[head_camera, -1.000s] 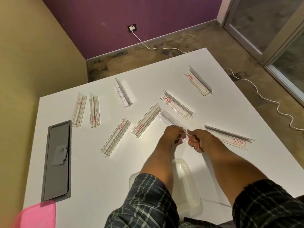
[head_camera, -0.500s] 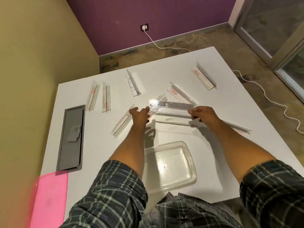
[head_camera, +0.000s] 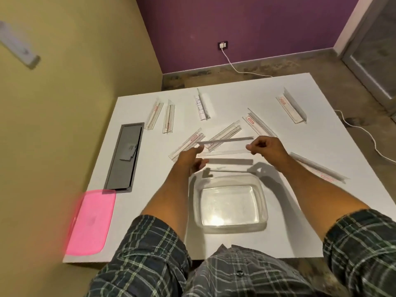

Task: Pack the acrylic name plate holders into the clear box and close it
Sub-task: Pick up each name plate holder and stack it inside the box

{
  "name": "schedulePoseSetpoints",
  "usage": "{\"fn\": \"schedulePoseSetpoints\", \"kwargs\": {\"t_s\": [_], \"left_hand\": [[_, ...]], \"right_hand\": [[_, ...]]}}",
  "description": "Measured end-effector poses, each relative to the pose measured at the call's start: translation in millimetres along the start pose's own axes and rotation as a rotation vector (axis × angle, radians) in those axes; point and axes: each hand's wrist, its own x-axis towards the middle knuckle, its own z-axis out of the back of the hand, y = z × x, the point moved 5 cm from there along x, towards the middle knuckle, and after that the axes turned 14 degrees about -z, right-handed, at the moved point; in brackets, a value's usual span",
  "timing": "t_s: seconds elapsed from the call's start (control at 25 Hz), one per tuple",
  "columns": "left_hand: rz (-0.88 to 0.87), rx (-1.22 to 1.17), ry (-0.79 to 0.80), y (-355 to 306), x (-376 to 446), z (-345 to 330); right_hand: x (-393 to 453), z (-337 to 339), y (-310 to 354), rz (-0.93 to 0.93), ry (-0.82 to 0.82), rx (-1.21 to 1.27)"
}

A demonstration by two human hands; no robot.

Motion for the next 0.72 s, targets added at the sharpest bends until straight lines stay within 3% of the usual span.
{"fn": "schedulePoseSetpoints", "kwargs": {"t_s": [0.08, 0.28, 0.44, 0.64, 0.72], "left_hand": [[0.039, -0.055, 0.022, 8, -9, -7], [-0.064, -0.242, -0.077, 10, -17, -5], [-0.054, -0.295, -0.064, 15, -26, -1], [-0.089, -0.052, -0.009, 4, -27, 15], [-0.074, 0.128, 0.095, -1, -31, 20]], "right_hand": [[-7, -22, 7, 0.039, 0.027, -0.010], [-28, -65, 17, 0.039, 0.215, -0.116], [-48, -84, 22, 0.080, 0.175, -0.213], [-62, -86, 20, 0.060, 0.458, -0.463], [-55, -71, 20, 0.079, 0.390, -0.489]]}}
